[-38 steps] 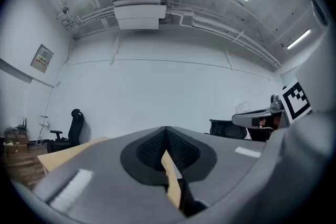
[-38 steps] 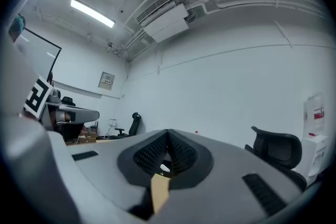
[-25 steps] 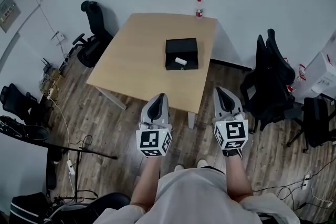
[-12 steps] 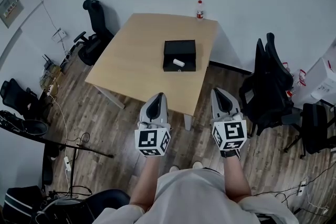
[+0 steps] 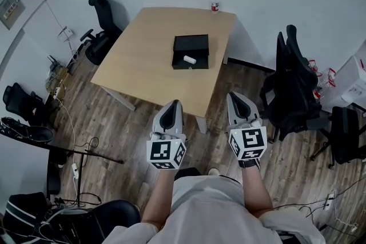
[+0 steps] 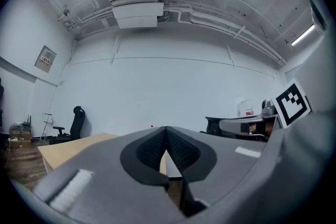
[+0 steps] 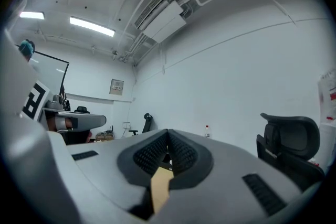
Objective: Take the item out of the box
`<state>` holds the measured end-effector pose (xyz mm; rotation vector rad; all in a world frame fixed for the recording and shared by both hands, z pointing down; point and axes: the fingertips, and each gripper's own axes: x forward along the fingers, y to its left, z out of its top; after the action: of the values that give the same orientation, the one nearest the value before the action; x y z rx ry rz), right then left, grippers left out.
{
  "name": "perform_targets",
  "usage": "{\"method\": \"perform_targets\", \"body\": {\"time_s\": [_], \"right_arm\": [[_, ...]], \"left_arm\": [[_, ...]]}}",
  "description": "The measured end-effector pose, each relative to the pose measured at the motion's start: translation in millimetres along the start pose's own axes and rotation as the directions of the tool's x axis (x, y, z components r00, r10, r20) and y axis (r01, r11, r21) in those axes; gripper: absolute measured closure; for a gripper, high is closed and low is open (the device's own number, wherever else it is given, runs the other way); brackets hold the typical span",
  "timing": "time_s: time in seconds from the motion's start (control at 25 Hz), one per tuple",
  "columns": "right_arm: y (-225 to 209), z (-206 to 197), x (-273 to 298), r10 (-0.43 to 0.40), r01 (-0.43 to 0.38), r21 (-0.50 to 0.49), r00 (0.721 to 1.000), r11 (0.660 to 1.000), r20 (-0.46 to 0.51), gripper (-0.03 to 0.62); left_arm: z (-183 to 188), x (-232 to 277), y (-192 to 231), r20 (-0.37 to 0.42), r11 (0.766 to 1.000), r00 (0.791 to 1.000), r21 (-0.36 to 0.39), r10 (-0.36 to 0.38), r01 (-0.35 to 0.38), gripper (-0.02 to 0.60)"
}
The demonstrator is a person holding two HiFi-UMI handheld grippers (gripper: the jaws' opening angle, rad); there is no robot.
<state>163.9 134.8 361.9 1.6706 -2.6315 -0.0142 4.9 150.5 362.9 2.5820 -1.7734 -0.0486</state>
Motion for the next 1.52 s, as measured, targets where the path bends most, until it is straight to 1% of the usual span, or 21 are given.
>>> {"method": "perform_targets", "body": {"time_s": [0.12,0.28,0.48,0.6,0.72,0.96,1.16,1.32,1.52], "right_arm": [[-1,-7,-5,0.011,-0.011,0.013,1.000,1.000,-0.006,0.582],[-4,-6,-1,0.012,-0.012,0.016,1.000,1.000,0.005,0.582],[-1,-21,13,0.013,-0.012,0.020,1.000,1.000,-0.016,0.582],[3,-17,34,0.022,-0.022,-0.002,1.000,1.000,-0.007,0.582],[4,-7,64,0.027,-0.027,-0.035,1.000,0.999,0.005,0.582],[4,13,129,0.029,-0.028,-0.091,0.999,0.995,0.016,0.582],[8,24,182,0.009,-0.007,-0.112,1.000,0.994,0.015,0.582],[9,20,217,-0.003,0.002,-0.129,1.000,0.992,-0.011,0.582],[1,9,249,-0.048,0.042,-0.135,0.998,0.990,-0.039,0.582]], "left_arm": [[-6,-3,-8,-0.023,1.000,1.000,0.014,-0.002,0.002,0.575],[4,0,-7,0.001,1.000,1.000,0.025,0.005,-0.005,0.575],[-4,17,-3,0.005,1.000,1.000,0.004,-0.016,0.016,0.575],[-3,36,6,0.026,0.999,0.999,-0.005,-0.038,0.038,0.575],[0,63,26,0.045,0.999,0.998,-0.020,-0.049,0.050,0.575],[14,122,78,0.083,0.997,0.995,-0.048,-0.054,0.058,0.575],[25,168,116,0.100,0.994,0.991,-0.051,-0.090,0.096,0.575],[19,198,135,0.094,0.989,0.988,-0.077,-0.120,0.127,0.575],[2,222,154,0.083,0.981,0.984,-0.097,-0.158,0.166,0.575]]}}
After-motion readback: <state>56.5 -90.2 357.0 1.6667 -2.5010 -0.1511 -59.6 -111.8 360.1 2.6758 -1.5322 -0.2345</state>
